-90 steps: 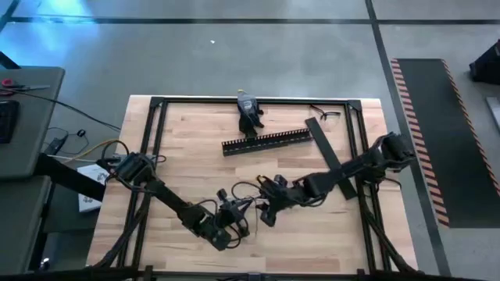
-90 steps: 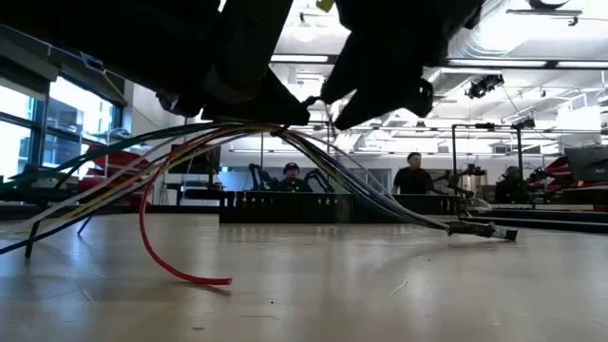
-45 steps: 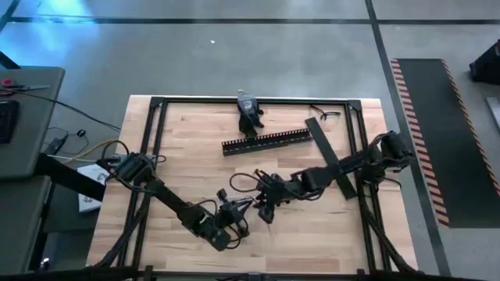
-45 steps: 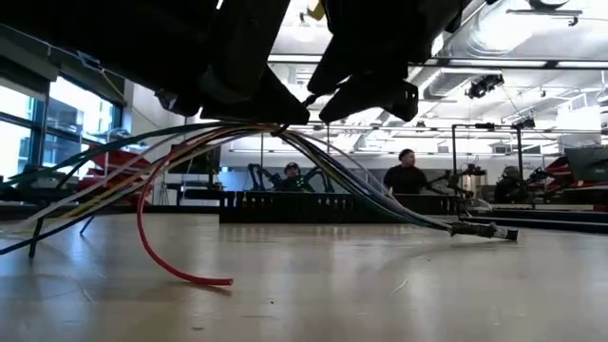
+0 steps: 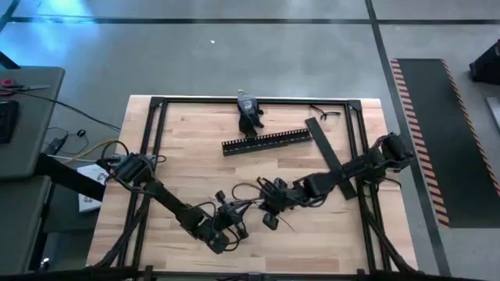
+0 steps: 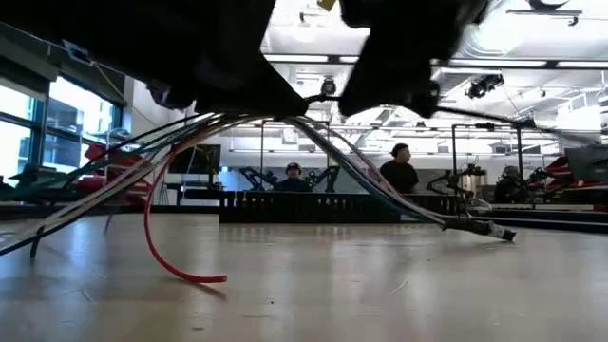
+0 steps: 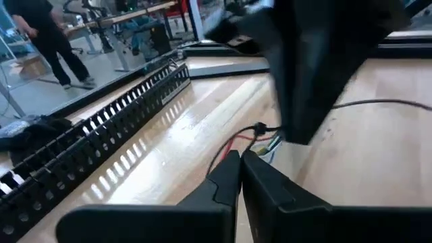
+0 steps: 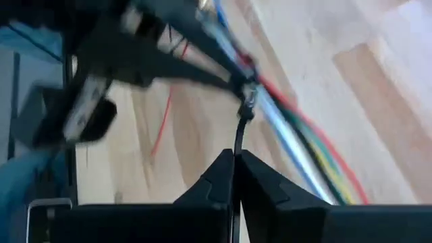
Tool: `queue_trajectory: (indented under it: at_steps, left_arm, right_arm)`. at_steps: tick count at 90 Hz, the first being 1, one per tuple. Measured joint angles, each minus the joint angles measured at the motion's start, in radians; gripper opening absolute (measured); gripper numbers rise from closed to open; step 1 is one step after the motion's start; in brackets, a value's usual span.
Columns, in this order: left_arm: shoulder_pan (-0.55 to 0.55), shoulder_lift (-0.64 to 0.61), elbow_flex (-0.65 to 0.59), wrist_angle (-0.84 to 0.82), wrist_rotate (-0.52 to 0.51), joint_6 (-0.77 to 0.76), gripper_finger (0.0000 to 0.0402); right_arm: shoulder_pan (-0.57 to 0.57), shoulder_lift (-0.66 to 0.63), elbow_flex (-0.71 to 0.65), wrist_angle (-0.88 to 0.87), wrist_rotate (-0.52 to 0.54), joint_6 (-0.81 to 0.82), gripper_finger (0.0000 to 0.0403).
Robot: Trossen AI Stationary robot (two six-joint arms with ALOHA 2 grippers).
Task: Ziptie cables
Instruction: Wrap the colored loose cables with the black zip tie
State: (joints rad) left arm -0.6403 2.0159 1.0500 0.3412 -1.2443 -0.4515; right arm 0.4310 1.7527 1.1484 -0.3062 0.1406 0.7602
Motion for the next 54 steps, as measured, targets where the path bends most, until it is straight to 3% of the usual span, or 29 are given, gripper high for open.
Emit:
queue_trajectory:
  at_steps: [28,54]
  left_arm:
    - [0.0,0.0,-0.001,-0.024,-0.013,-0.033,0.0]
    - [0.0,-0.001,-0.002,-0.023,0.061,-0.007,0.0]
  right_arm:
    - [0.166,0.054,-0.002,-0.029,0.041,0.121,0.0]
    - [0.143,-0.039,0.033,-0.15,0.001,0.053,0.0013]
